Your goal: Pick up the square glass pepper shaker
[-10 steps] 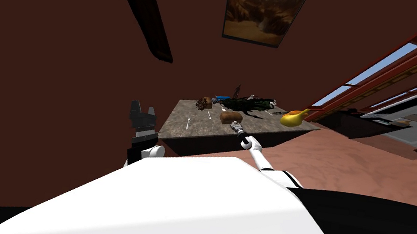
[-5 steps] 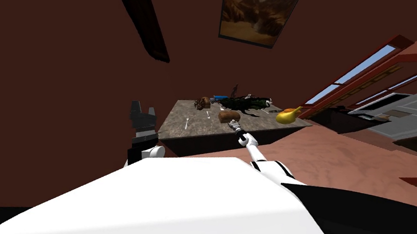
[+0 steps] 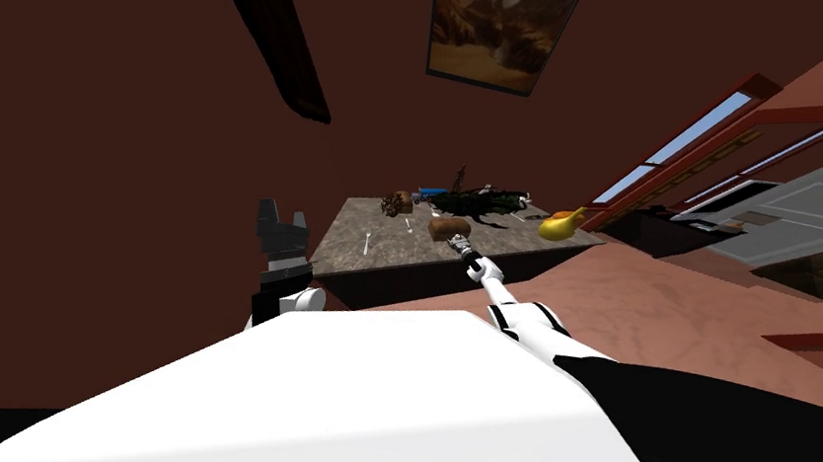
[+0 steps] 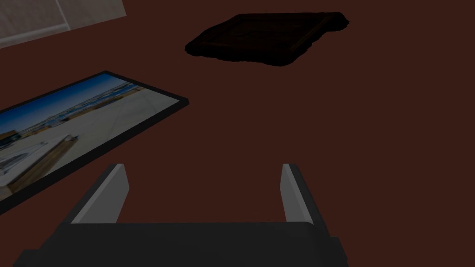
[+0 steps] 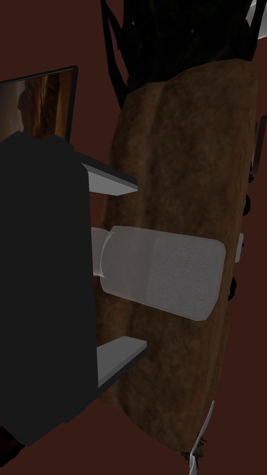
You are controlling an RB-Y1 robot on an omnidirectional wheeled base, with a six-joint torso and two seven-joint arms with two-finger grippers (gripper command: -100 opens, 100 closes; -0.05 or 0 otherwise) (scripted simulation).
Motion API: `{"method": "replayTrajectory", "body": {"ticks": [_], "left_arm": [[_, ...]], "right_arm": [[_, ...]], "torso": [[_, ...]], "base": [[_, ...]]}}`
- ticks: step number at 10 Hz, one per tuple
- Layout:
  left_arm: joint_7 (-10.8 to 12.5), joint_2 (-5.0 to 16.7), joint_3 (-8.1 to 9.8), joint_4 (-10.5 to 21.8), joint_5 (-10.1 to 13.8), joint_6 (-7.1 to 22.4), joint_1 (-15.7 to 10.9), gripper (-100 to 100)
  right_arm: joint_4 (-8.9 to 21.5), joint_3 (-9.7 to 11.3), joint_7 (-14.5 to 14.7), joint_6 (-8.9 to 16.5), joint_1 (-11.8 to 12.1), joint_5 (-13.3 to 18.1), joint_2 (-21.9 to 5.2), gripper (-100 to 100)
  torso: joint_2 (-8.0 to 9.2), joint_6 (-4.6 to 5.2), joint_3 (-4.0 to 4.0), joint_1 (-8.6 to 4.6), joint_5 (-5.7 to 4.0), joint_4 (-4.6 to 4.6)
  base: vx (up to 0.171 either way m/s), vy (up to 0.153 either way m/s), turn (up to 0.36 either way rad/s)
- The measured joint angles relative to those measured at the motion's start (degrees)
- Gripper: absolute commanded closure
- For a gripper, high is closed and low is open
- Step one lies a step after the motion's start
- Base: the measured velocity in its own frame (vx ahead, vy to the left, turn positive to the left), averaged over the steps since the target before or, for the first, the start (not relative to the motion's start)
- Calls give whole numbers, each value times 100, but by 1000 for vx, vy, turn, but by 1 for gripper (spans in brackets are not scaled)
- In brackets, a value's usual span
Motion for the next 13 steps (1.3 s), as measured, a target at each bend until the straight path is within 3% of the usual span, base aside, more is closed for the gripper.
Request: {"method": "replayTrajectory", "body": {"ticks": [2,6,7,11,12,13], "left_arm": [[0,0,0,0,0,0,0,0],[0,0,0,0,0,0,0,0],[0,0,0,0,0,0,0,0],[0,0,0,0,0,0,0,0],[0,0,0,0,0,0,0,0],[0,0,0,0,0,0,0,0]], "right_arm": [[381,39,117,-143,-333,-10,54,-100],[957,112,230,-276,-779,-17,119,-100],[968,113,231,-275,-784,-17,120,100],[965,102,216,-272,-788,-28,121,100],[965,103,216,-273,-788,-27,121,0],[965,103,216,-273,-788,-27,121,100]], "torso": [[3,0,2,0,1,1],[0,0,0,0,0,0],[-2,1,-1,-1,0,0],[-12,-6,-10,3,2,-8],[-12,-5,-10,3,2,-8],[-12,-5,-10,3,2,-8]], "base": [[-17,3,-33],[-14,1,-46],[0,0,0],[1,0,-4],[0,0,0],[26,-4,145]]}}
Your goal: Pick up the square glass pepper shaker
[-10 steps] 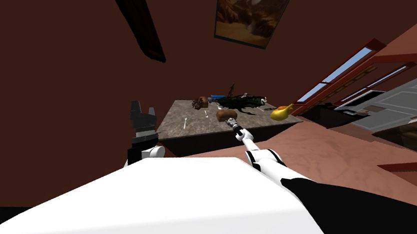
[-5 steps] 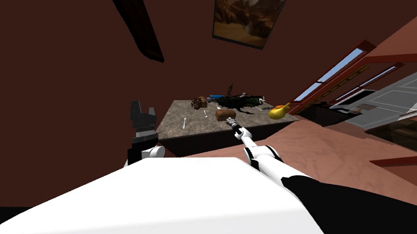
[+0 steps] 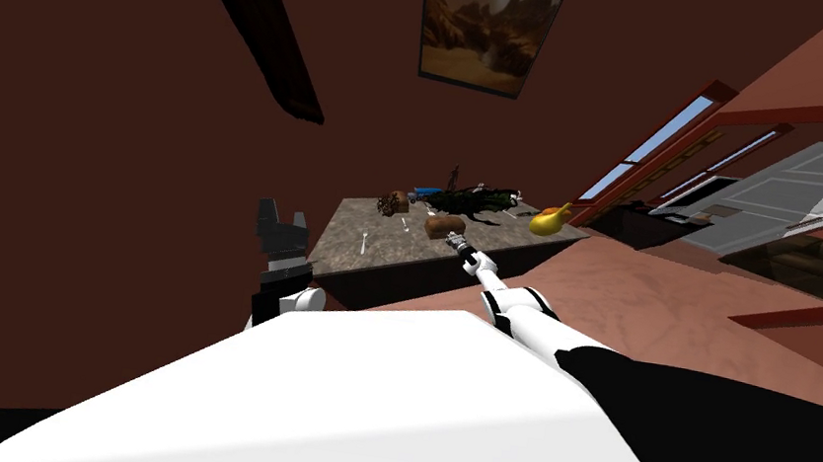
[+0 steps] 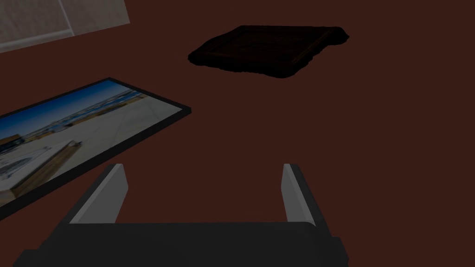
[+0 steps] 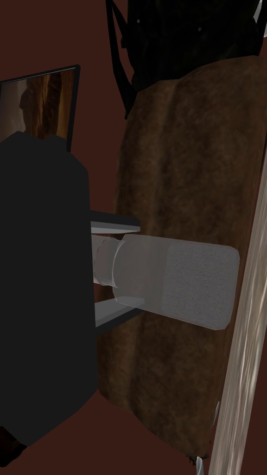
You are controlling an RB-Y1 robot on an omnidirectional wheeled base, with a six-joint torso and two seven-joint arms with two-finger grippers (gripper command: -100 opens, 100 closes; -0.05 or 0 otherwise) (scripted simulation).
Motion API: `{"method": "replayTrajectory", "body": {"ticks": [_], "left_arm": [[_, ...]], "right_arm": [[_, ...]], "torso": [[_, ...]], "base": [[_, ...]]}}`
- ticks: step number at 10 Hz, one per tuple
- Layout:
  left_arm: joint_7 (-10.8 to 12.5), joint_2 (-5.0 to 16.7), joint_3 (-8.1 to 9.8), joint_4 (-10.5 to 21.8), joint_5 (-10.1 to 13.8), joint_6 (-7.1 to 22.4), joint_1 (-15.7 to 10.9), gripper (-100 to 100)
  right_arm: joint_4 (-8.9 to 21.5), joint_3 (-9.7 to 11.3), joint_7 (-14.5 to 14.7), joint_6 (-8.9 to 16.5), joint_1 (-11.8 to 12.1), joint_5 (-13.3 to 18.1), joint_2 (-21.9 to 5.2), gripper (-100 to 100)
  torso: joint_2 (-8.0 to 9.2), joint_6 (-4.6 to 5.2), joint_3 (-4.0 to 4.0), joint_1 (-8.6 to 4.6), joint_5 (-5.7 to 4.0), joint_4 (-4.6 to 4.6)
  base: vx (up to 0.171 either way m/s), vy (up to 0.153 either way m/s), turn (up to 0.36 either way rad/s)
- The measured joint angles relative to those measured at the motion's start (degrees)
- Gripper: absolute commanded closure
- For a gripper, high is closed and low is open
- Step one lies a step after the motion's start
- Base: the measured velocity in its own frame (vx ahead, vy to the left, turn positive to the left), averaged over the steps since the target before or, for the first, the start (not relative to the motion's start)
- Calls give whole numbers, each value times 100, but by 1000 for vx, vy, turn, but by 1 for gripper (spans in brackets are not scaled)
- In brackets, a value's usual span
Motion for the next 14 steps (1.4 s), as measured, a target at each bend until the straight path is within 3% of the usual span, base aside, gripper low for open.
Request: {"method": "replayTrajectory", "body": {"ticks": [2,4,5,9,11,14], "left_arm": [[0,0,0,0,0,0,0,0],[0,0,0,0,0,0,0,0],[0,0,0,0,0,0,0,0],[0,0,0,0,0,0,0,0],[0,0,0,0,0,0,0,0],[0,0,0,0,0,0,0,0]], "right_arm": [[-520,-62,-139,221,436,26,-70,100],[-725,-132,-135,215,665,21,-90,100],[-639,-236,-124,152,713,4,-125,100],[-1199,-178,-284,378,1110,33,-170,100],[-1615,-207,-406,531,1467,45,-221,100],[-1969,-301,-462,615,1809,51,-249,100]], "torso": [[-20,-11,-17,-1,-9,-14],[-28,4,-27,-13,-16,-26],[-39,9,-37,-26,-22,-35],[-35,22,-50,-50,-46,-64],[-46,23,-57,-56,-50,-68],[-48,22,-59,-59,-52,-71]], "base": [[40,-7,139],[23,4,46],[27,-5,66],[5,-1,25],[19,-4,36],[19,-5,64]]}}
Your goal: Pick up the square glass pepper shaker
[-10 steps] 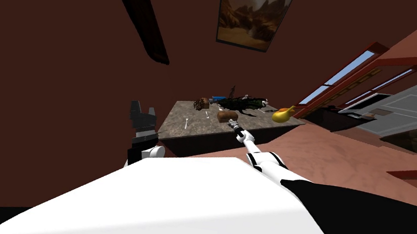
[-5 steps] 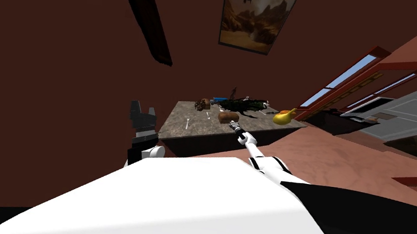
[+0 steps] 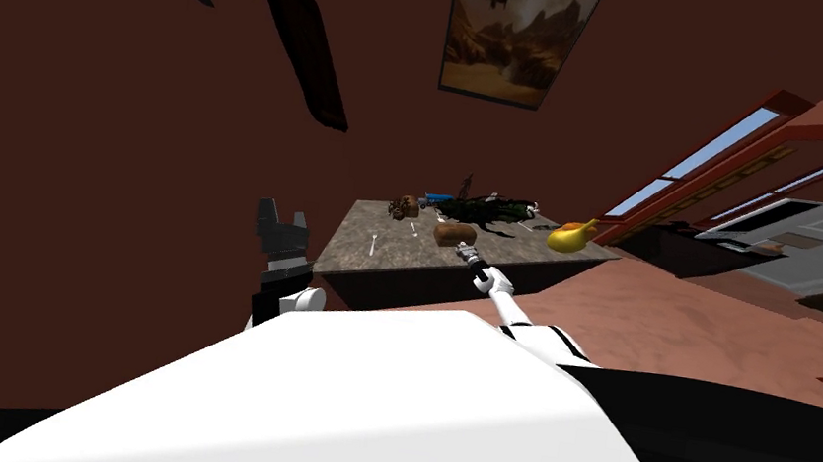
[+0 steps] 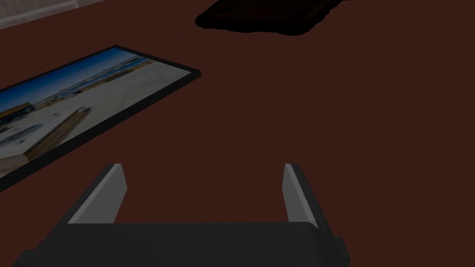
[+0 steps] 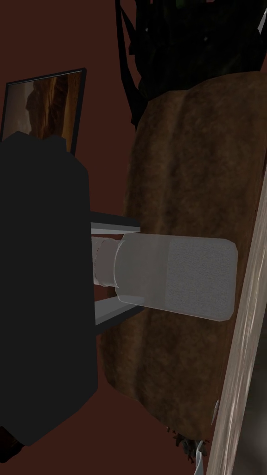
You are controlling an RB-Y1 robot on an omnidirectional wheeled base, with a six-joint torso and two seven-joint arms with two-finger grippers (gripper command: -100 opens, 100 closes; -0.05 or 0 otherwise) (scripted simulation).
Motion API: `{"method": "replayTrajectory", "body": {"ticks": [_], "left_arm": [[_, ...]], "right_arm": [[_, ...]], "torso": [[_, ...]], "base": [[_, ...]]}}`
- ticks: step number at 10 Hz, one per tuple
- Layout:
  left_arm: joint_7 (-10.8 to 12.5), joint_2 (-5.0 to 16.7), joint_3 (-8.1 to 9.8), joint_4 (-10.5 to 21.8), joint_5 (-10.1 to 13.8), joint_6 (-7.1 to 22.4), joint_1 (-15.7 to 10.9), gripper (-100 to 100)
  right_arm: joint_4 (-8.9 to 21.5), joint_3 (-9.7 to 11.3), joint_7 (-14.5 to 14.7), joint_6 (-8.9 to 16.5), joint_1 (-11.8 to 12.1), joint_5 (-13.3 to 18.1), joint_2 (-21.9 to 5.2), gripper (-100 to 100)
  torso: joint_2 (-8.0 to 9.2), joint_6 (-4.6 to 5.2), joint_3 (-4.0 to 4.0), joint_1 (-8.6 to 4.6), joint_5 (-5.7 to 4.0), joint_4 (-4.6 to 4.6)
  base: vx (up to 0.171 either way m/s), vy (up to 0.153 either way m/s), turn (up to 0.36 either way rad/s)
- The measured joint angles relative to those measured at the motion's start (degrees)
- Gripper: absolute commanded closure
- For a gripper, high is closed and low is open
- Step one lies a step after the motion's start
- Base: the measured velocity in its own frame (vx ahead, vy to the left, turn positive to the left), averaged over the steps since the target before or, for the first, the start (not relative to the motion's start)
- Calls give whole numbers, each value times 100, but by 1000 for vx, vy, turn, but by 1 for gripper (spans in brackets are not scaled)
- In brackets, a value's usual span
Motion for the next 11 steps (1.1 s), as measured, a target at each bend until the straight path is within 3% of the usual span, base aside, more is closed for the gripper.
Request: {"method": "replayTrajectory", "body": {"ticks": [2,11], "left_arm": [[0,0,0,0,0,0,0,0],[0,0,0,0,0,0,0,0]], "right_arm": [[-565,11,-139,176,400,8,-68,100],[-1910,-221,-475,546,1610,29,-262,100]], "torso": [[4,-1,2,2,0,0],[0,1,0,0,1,-1]], "base": [[20,-2,90],[20,-5,61]]}}
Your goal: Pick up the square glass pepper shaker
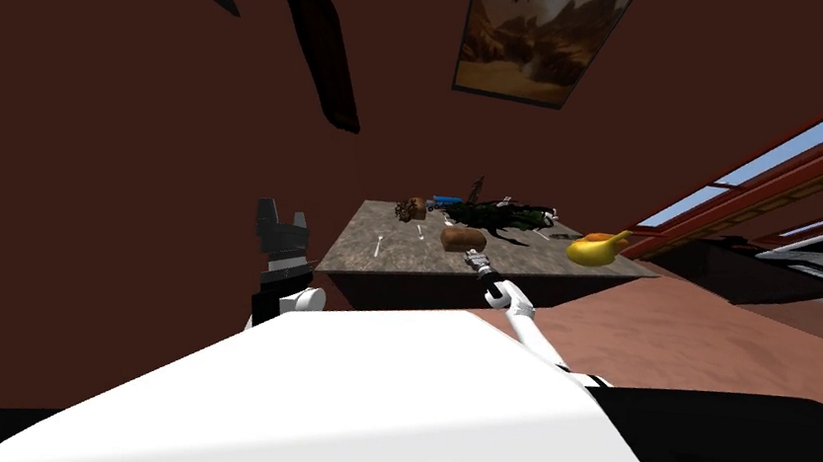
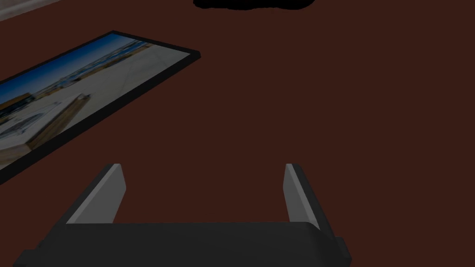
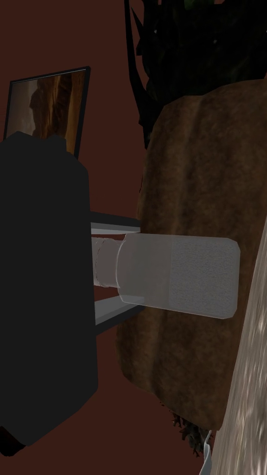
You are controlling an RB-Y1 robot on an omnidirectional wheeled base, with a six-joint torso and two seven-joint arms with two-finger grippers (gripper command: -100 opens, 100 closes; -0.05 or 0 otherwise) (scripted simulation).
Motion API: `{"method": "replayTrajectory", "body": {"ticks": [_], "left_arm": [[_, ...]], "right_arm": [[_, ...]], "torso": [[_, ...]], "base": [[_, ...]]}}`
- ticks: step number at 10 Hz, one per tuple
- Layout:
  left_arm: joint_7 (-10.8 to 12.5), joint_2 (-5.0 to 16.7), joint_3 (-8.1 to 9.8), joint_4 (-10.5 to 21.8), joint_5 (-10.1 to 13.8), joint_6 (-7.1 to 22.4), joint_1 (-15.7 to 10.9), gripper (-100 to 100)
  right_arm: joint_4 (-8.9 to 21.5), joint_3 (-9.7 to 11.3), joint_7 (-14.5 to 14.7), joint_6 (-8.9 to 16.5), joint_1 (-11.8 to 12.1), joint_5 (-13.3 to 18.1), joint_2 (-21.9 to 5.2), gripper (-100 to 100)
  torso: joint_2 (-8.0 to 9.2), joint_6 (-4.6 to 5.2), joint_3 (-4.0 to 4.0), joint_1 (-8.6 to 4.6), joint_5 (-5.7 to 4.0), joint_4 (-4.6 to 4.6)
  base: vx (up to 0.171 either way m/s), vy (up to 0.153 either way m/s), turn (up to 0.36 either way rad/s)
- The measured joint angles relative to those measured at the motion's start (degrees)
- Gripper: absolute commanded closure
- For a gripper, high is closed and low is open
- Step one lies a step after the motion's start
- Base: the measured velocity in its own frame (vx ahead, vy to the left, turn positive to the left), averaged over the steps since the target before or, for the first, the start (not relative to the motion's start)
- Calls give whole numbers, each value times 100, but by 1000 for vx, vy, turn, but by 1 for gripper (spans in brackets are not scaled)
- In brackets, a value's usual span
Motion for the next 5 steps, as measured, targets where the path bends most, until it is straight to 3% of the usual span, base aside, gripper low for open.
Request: {"method": "replayTrajectory", "body": {"ticks": [2,4,5], "left_arm": [[0,0,0,0,0,0,-1,0],[0,0,0,0,0,0,0,0],[0,0,0,0,0,0,0,0]], "right_arm": [[-350,-40,-63,100,276,9,-24,100],[-632,-69,-111,152,495,13,-49,100],[-652,-67,-117,158,499,13,-53,0]], "torso": [[2,-5,2,3,1,2],[4,-3,4,3,2,4],[5,-3,3,3,0,3]], "base": [[21,-3,101],[4,-2,-8],[0,0,0]]}}
